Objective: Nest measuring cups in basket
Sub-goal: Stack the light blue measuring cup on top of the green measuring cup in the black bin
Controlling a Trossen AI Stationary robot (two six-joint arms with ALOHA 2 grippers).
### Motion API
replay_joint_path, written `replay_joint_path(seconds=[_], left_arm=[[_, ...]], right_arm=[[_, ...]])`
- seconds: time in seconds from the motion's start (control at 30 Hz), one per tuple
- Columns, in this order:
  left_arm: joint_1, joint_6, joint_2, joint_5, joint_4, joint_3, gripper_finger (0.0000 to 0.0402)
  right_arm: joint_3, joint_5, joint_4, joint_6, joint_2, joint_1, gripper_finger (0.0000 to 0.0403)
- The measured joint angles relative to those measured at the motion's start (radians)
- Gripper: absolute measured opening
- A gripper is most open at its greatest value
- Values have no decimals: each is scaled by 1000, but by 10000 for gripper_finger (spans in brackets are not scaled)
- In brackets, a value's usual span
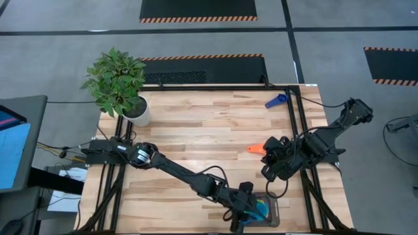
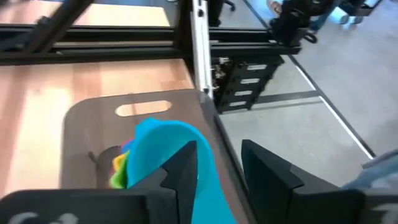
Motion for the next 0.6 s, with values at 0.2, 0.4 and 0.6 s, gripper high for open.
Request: replay_joint_path(seconds=[0.2, 0.4, 0.6], left_arm=[[23, -2, 0, -23, 2, 0, 119], [29, -77, -16, 70, -39, 0, 119], [46, -118, -110, 105, -347, 0, 119]], right_arm=[[0, -4, 0, 0, 0, 1, 71], [0, -37, -8, -42, 0, 0, 71], [0, -52, -8, -40, -15, 0, 71]])
